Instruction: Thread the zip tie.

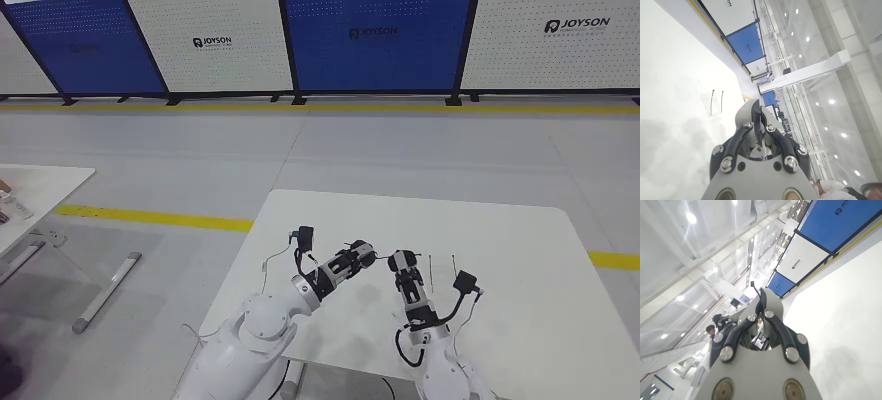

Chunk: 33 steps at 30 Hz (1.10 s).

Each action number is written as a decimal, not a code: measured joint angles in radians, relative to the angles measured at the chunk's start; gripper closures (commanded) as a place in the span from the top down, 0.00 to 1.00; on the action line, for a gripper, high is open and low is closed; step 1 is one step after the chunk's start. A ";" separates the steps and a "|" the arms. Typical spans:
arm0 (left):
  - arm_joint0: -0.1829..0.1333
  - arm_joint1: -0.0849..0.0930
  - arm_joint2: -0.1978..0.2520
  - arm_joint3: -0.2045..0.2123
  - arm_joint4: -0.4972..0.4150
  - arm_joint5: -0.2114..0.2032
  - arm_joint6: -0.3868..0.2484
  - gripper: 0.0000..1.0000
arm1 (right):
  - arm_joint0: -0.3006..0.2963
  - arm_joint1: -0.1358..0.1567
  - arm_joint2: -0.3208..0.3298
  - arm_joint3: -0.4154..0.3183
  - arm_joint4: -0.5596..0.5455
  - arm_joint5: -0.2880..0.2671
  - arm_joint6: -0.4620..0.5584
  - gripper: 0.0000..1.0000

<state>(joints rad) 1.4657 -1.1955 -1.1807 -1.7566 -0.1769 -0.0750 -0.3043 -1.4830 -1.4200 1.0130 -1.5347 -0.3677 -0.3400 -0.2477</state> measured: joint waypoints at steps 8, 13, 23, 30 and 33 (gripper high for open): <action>-0.003 0.001 0.003 -0.001 0.005 -0.002 0.002 0.00 | -0.009 0.000 0.004 -0.004 -0.025 0.000 -0.004 0.27; -0.004 0.002 0.004 -0.001 0.011 0.001 0.003 0.00 | -0.010 -0.002 0.006 -0.002 -0.024 0.000 -0.005 0.27; -0.012 0.002 0.004 0.004 0.011 0.006 0.009 0.00 | -0.014 -0.006 0.006 -0.002 -0.054 0.009 -0.019 0.26; -0.018 0.001 0.006 0.006 0.014 0.010 0.020 0.00 | -0.021 -0.009 0.006 -0.007 -0.083 0.013 -0.038 0.22; -0.018 0.002 0.007 0.004 0.015 0.010 0.018 0.00 | -0.022 -0.009 0.009 -0.011 -0.085 0.012 -0.039 0.24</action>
<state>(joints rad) 1.4473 -1.1938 -1.1737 -1.7524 -0.1620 -0.0647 -0.2860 -1.5053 -1.4294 1.0220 -1.5454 -0.4523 -0.3275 -0.2866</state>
